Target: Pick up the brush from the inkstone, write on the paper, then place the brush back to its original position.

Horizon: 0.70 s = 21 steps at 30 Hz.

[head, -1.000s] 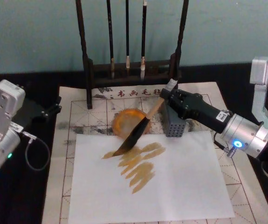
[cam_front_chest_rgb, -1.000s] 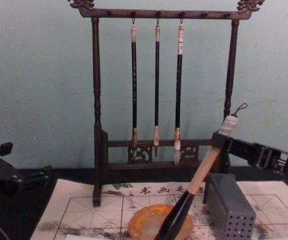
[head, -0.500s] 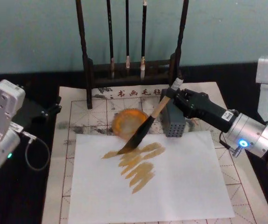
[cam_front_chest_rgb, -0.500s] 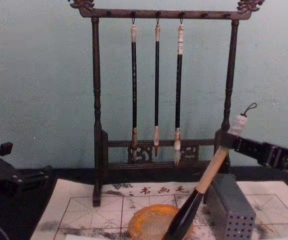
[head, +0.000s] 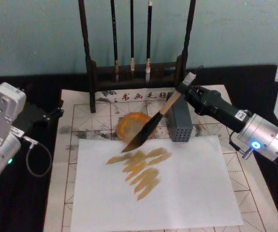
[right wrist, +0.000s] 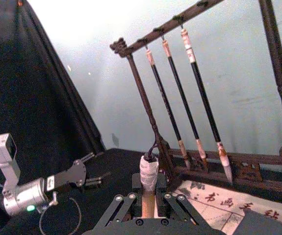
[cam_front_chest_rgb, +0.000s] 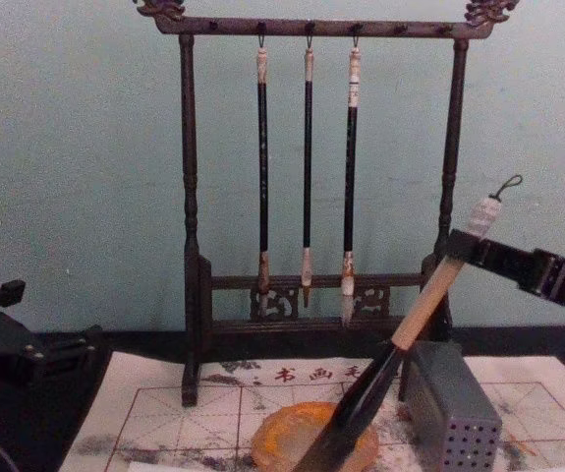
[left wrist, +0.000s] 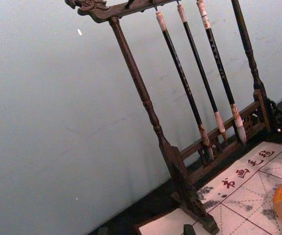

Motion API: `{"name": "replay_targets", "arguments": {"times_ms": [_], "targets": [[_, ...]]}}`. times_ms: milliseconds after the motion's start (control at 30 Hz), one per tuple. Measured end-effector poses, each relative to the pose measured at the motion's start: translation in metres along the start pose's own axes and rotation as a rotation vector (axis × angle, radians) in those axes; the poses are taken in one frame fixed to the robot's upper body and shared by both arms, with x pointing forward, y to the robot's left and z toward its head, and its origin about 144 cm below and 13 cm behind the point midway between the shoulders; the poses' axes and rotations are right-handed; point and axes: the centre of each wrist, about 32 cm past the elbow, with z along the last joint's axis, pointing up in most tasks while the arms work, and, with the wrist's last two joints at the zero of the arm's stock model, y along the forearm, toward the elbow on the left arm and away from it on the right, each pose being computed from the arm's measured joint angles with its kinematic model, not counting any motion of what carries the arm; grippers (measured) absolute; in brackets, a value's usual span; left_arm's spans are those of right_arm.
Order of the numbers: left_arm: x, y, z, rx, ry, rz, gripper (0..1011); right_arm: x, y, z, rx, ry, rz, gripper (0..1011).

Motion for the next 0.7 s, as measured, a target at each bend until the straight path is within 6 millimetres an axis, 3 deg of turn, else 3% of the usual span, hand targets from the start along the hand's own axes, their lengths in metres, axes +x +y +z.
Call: {"name": "replay_targets", "arguments": {"times_ms": [700], "targets": [[0.0,0.0,0.0,0.0,0.0,0.0,1001,0.006,0.006,-0.01,0.089,0.092,-0.04,175]]}}
